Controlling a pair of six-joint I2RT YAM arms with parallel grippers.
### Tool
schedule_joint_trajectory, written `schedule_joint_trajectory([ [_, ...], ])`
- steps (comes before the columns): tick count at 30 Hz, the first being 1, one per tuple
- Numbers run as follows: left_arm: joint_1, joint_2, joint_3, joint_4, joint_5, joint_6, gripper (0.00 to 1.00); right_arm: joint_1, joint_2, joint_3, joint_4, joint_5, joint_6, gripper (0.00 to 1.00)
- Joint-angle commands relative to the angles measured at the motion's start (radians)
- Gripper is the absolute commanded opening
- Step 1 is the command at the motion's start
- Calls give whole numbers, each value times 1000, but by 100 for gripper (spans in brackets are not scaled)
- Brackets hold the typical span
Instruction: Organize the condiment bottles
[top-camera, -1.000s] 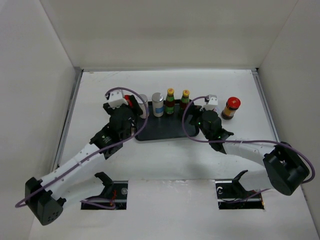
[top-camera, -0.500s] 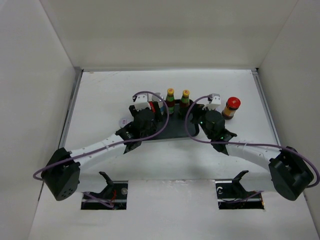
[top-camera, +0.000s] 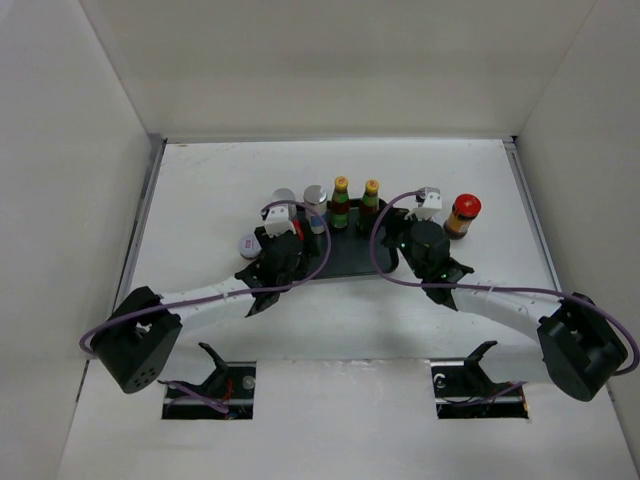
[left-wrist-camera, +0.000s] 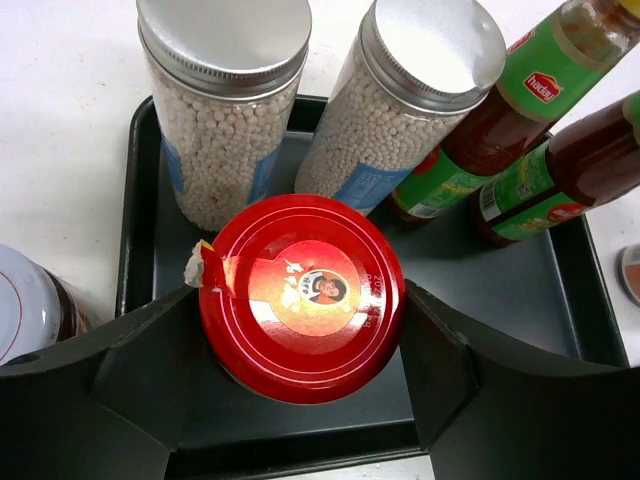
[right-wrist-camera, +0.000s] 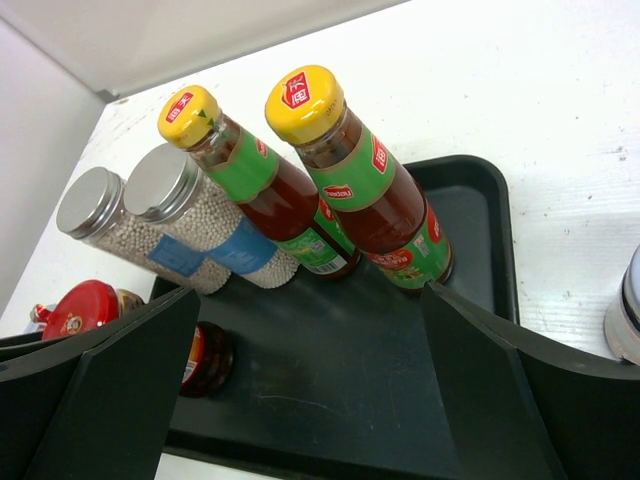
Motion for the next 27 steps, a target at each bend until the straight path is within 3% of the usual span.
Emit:
schedule_joint_trajectory([
  [1,4,-24,-16,205,-7,-9,56,-5,-4,6,50,21,-1,100],
  [5,-12,-55,-40,199,-7,19,86,-4,-3,6,50,21,-2,100],
  [7,-19,-88,-43,188,-16,45,94,-5,-1,6,50,23,1,100],
  [13,-22,-245,-45,127,-55,108,95,-1,20,16,50,23,-8,100],
  [17,-1,-360,-20,-83,-102,92,92,-2,23,15,47,17,-2,100],
  [23,192,-379,-11,-368,-3,11,89,-2,31,16,50,17,-2,100],
  [27,243,-319,23,-459,54,17,90,-5,43,18,52,14,2,100],
])
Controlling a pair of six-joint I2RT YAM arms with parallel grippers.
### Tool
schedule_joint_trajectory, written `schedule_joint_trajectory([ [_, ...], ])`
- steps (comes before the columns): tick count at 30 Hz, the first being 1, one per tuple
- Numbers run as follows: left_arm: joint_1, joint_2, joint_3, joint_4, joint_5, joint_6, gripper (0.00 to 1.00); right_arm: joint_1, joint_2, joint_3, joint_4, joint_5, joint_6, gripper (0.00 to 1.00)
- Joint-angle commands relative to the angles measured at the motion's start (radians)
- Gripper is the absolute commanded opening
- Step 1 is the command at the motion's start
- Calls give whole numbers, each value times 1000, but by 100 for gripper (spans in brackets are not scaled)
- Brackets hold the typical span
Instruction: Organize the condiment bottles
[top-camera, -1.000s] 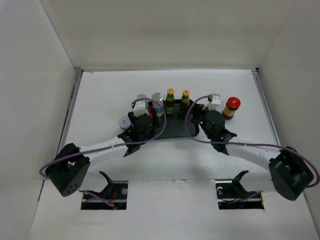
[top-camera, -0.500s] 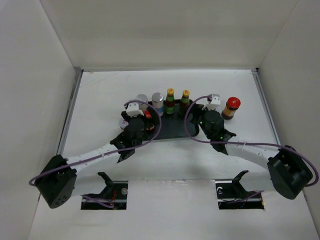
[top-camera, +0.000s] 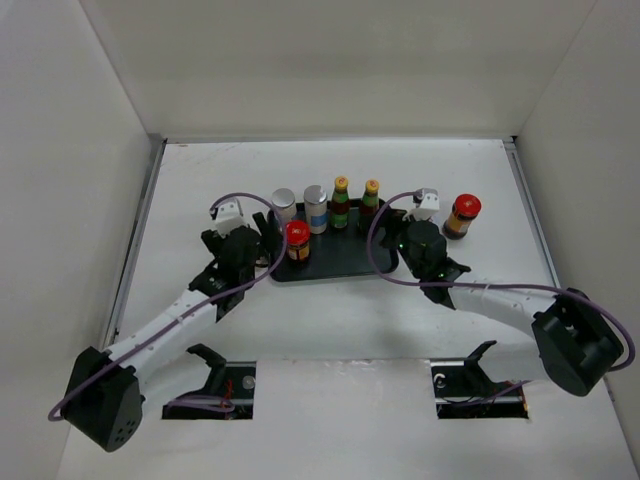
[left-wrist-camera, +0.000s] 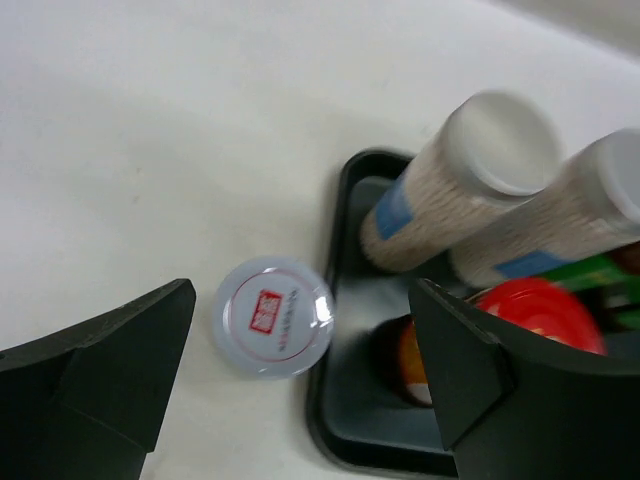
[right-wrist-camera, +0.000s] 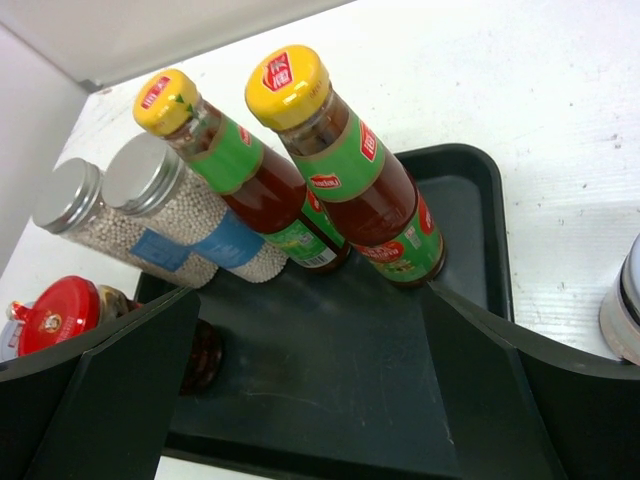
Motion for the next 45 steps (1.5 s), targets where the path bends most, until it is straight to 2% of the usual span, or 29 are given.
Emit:
schedule_joint_trajectory([
  [1,8,45,65,-140,65,-11,91,-4,20,21,47,4,3,100],
  [6,13,128,77,-112,80,1,89,-2,25,24,49,3,1,100],
  [13,21,207,74,-65,47,-12,75,-2,27,25,46,-2,1,100],
  [16,12,222,68,-25,-10,1,62,-2,30,30,47,3,-8,100],
  [19,-2,198,66,-17,-59,18,43,-2,31,30,44,-2,-1,100],
  [22,-21,130,69,-20,-119,46,37,-2,17,30,42,-2,-10,100],
  [27,-68,-54,126,-45,-190,112,36,-2,17,30,43,-2,-7,100],
  [30,-117,-114,209,-45,-194,164,36,-1,16,27,49,3,-2,100],
  [33,-206,-108,276,-10,-158,185,36,-1,10,24,49,7,-4,100],
  [37,-303,5,367,50,-61,192,37,-2,-24,0,61,35,3,100],
  [38,-323,39,384,67,-33,184,37,-7,-38,-8,62,44,6,99],
  [40,-358,108,405,113,13,181,37,-8,-76,-27,69,72,10,89],
  [43,-386,200,433,150,56,167,37,-30,-133,-68,93,136,13,57],
  [45,-406,262,444,177,76,164,37,-43,-168,-86,86,165,36,43],
])
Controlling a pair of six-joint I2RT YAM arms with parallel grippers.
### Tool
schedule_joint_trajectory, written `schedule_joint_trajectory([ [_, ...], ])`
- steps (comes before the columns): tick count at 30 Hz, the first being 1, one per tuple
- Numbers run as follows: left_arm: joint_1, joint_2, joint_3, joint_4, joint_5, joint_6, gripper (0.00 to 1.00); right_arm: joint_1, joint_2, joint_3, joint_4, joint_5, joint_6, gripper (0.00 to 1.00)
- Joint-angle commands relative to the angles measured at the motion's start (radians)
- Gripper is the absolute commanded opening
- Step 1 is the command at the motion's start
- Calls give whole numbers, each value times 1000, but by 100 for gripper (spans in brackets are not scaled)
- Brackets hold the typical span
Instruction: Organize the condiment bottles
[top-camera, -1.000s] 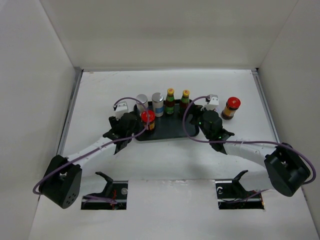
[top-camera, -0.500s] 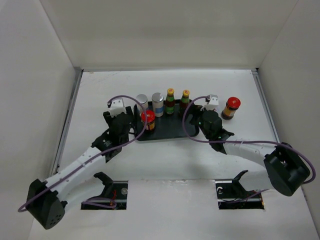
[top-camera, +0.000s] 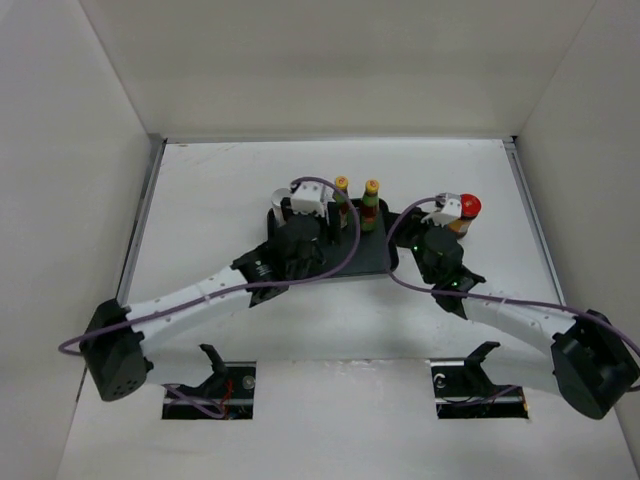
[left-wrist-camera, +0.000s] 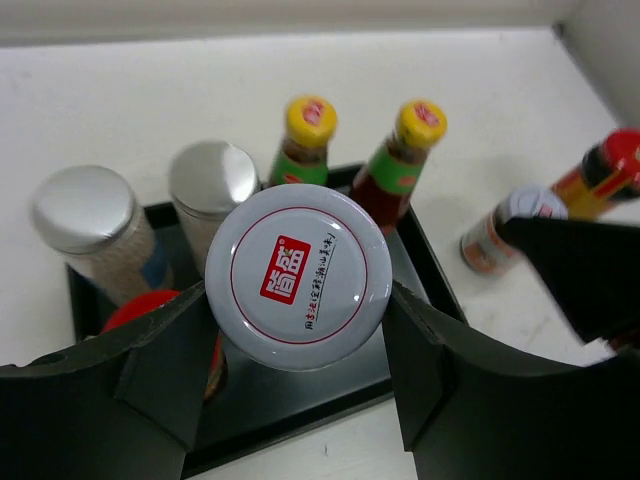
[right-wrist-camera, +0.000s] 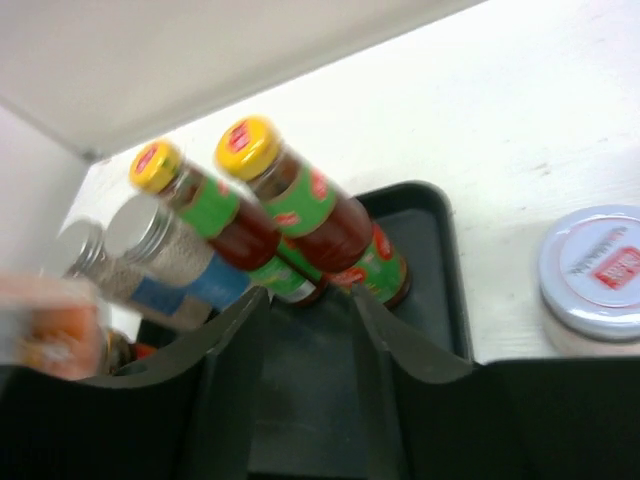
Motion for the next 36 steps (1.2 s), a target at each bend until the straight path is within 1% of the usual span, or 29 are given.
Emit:
schedule_joint_trajectory([
  [1,-23,62,68,161,60,-4,37,-32,-69,-31,65,91,39,40],
  [4,-28,144,64,201,60,-7,37,-69,-97,-59,68,108,70,37],
  [6,-30,191,55,219,55,-9,37,-86,-99,-62,60,91,98,37],
  [10,-22,276,35,249,23,5,37,-92,-68,-48,53,49,104,43],
  [18,6,375,-32,315,-2,3,38,-89,-54,-41,63,23,95,58],
  [29,26,403,-86,327,-31,-4,41,-89,-36,-32,65,23,87,72],
  [32,26,399,-100,327,-45,-6,48,-89,-31,-27,60,23,81,80],
  [33,26,395,-104,325,-51,-6,53,-89,-30,-24,59,23,79,83],
  [34,26,389,-109,324,-58,-6,60,-89,-28,-22,56,23,76,85],
  [36,23,376,-117,325,-65,-6,77,-88,-24,-19,53,23,75,88],
])
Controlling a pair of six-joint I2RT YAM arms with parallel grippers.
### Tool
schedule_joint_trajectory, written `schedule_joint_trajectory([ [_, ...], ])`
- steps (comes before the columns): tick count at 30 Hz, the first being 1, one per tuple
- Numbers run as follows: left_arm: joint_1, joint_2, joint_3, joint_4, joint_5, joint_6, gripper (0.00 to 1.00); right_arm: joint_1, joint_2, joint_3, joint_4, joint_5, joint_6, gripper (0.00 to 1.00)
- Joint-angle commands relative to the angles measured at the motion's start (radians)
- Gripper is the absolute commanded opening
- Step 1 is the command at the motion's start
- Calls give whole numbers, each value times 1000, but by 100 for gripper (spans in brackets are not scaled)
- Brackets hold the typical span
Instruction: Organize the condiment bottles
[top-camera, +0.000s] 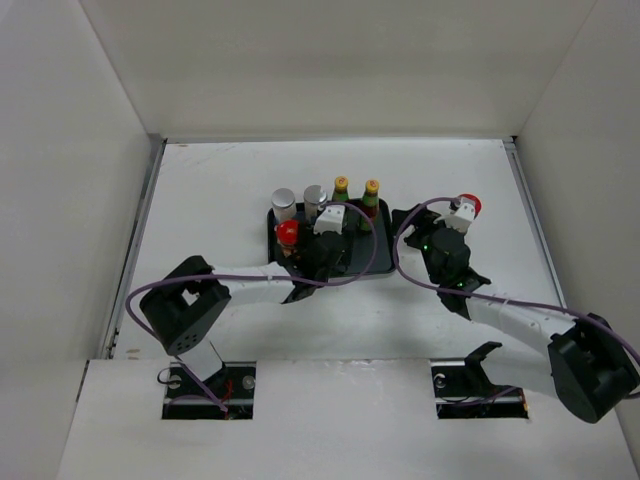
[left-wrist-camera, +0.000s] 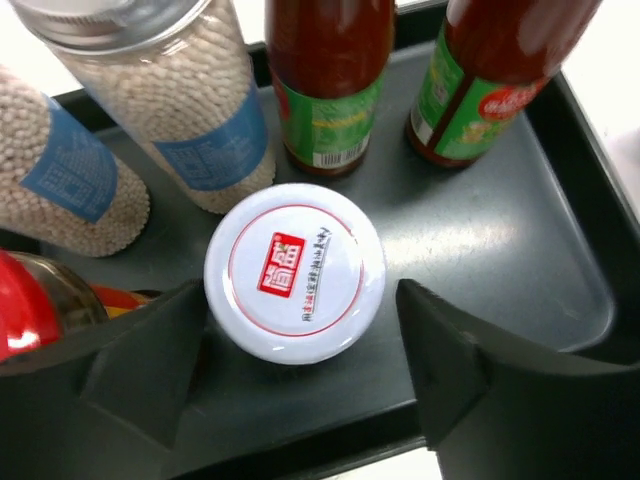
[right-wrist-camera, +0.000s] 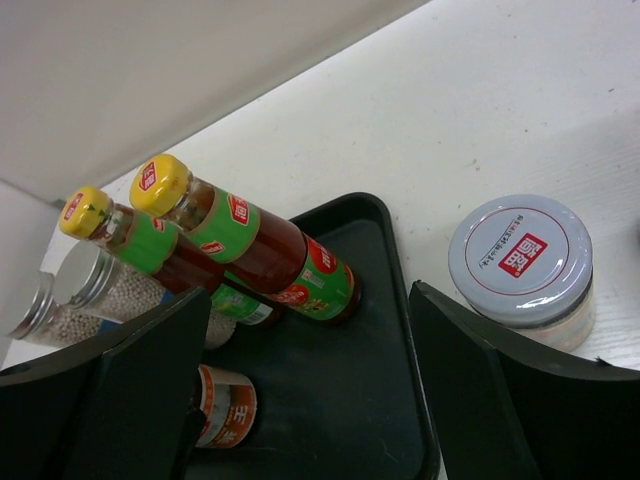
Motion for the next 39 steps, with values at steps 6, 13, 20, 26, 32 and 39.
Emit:
schedule_joint_trajectory([
  [6,-25,-84,12,118,-36,17,98,3,-1,53,10,5,-26,89],
  [13,-61,-156,52,204,27,78,97,-3,-27,111,-132,55,-45,31],
  [20,-23,-346,-20,227,141,34,41,-17,-10,147,-312,227,-64,66],
  [26,87,-587,-218,228,108,-93,25,-91,52,183,-393,210,-84,88],
  [32,267,-808,-402,133,95,-237,21,-151,187,259,-398,140,-121,88],
  [39,463,-891,-551,38,141,-348,24,-152,289,300,-392,103,-121,77],
])
